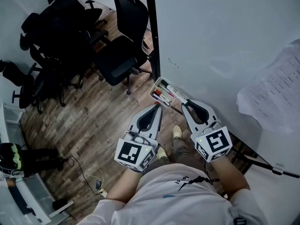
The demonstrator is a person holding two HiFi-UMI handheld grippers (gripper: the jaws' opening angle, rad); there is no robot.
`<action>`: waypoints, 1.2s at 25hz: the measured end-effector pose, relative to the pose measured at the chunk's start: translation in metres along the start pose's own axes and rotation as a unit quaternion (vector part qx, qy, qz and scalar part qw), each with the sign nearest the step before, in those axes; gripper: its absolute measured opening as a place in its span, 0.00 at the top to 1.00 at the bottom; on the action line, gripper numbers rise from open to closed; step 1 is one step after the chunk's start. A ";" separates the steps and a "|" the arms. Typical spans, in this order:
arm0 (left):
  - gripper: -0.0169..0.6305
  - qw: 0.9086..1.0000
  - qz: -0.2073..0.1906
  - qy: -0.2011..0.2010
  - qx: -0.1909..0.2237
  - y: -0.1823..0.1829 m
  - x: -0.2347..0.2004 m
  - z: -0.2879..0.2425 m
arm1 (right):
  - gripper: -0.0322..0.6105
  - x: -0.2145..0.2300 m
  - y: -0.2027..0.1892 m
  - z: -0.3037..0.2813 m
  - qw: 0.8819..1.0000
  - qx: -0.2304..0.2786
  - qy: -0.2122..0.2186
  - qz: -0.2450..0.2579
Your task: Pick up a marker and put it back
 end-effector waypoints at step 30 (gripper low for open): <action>0.96 0.996 0.039 0.046 -0.059 -0.050 -0.034 -0.021 | 0.84 0.008 -0.118 -0.067 0.989 -0.133 0.055 -0.032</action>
Point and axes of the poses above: the fingertips, and each gripper's own axes: z backward along the fingers, x to its right, y out of its top, the point moved 9 cm from there along z, backward along the fingers, and after that the axes turned 1 degree about -z, right-handed, at the moved point
